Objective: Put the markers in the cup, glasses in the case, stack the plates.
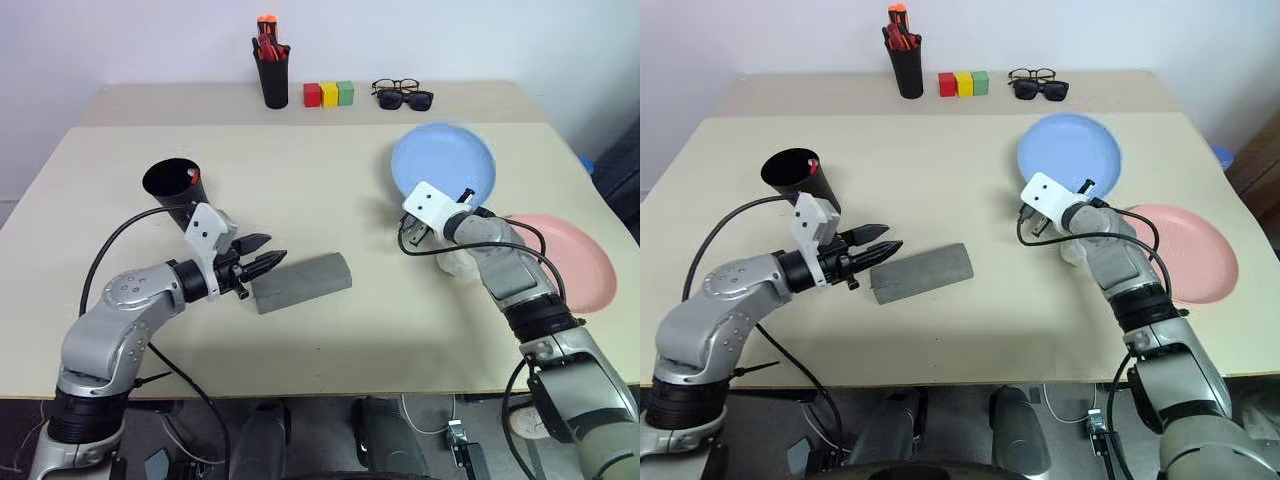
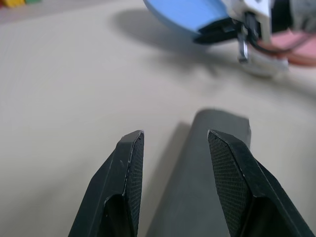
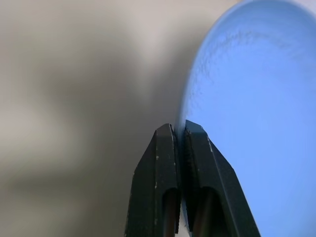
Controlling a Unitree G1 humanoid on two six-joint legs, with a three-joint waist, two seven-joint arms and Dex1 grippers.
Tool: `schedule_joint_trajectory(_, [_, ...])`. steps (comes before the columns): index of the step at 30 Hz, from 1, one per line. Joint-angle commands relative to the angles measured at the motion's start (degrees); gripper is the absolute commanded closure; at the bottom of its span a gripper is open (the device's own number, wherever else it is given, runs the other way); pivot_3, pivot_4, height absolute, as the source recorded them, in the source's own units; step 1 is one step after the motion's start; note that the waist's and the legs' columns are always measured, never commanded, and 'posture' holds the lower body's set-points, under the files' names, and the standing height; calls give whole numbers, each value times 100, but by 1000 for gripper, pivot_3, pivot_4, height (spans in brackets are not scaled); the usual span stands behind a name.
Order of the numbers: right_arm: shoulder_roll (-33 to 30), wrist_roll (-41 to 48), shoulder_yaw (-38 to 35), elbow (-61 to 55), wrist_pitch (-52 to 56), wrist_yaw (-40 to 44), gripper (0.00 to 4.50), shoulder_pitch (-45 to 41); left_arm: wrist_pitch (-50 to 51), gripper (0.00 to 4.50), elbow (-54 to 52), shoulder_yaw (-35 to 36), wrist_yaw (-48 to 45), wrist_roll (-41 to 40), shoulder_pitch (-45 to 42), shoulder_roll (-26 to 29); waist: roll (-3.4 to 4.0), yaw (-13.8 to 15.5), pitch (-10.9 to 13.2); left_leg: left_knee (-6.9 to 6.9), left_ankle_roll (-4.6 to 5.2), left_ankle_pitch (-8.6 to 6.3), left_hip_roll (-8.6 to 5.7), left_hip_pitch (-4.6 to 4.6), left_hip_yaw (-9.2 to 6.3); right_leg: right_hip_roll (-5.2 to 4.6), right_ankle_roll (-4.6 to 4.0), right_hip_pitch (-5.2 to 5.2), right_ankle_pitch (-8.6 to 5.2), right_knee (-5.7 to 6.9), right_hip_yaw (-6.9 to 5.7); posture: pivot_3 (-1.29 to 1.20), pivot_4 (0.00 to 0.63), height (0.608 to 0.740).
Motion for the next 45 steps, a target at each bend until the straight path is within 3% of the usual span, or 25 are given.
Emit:
schedule_joint_trajectory(1, [-617, 129, -936, -1609, 615, 336, 4438, 585, -489, 2446, 203, -129, -162, 159, -132, 6, 2, 54, 0, 1, 0, 0, 0, 1, 1, 0, 0, 0, 0, 0, 0, 0, 150, 740])
schedule_joint_trajectory(6, [-1335, 484, -2388, -3680, 2150, 1200, 4438, 2366, -1035, 2446, 757, -700, -699, 413, -442, 1, 1, 124, -3, 5, 3, -2, -1, 1, 0, 0, 1, 9, -1, -9, -2, 0, 150, 740])
schedule_joint_trajectory(9, [-1424, 542, -2791, -4167, 2619, 1376, 4438, 3115, -1286, 2446, 1118, -918, -881, 558, -651, -64, 5, 79, -4, 8, 6, -3, 0, 6, 3, 0, 0, 15, -1, -9, -1, 0, 150, 740])
schedule_joint_trajectory(13, [-1304, 587, -2734, -4360, 2803, 1296, 3082, 3325, -1511, 2446, 1427, -1078, -990, 685, -879, -177, 13, 29, -8, 7, 7, -4, 4, 14, 7, 4, -1, 16, -2, -7, 1, 0, 150, 740])
schedule_joint_trajectory(17, [-967, 771, -2259, -4483, 2686, 1224, 1023, 3172, -1572, 2446, 1501, -1014, -980, 716, -912, -194, 12, 42, -8, 6, 7, -4, 6, 14, 5, 5, -1, 16, -2, -7, 2, 0, 150, 740])
schedule_joint_trajectory(27, [-583, 445, -1231, -3195, 2234, 648, 1023, 2678, -1443, 2446, 977, -765, -732, 682, -422, 13, 11, 72, -8, 7, 7, -4, 2, 9, 3, 0, 1, 17, -2, -10, 0, 0, 150, 740])
schedule_joint_trajectory(30, [-545, 512, -1267, -3080, 2187, 582, 1883, 2608, -1418, 2446, 874, -728, -671, 673, -330, 44, 11, 85, -8, 7, 7, -4, 1, 11, 3, 0, 1, 19, -2, -11, 0, 0, 150, 740])
schedule_joint_trajectory(35, [-593, 567, -1406, -3186, 2112, 539, 4402, 2601, -1413, 2446, 901, -751, -635, 672, -336, 15, 11, 90, -8, 7, 7, -4, 1, 10, 2, 0, 1, 19, -2, -11, 0, 0, 150, 740])
schedule_joint_trajectory(41, [-846, 430, -1910, -3485, 2379, 346, 4467, 2438, -1516, 2446, 1138, -761, -683, 746, -363, 29, 12, 82, -8, 6, 7, -4, 1, 10, 3, 0, 1, 18, -2, -10, -1, 0, 150, 740])
schedule_joint_trajectory(44, [-1381, 53, -2152, -3329, 2796, 300, 4467, 2550, -1604, 2446, 1211, -693, -654, 791, -306, 51, 12, 93, -8, 6, 7, -4, 1, 10, 2, 0, 1, 18, -2, -9, -1, 0, 150, 740])
schedule_joint_trajectory(45, [-1578, -76, -2148, -3234, 2863, 305, 4193, 2649, -1600, 2446, 1201, -668, -644, 772, -287, 42, 12, 101, -8, 7, 7, -4, 1, 10, 2, 0, 1, 18, -2, -10, -1, 0, 150, 740])
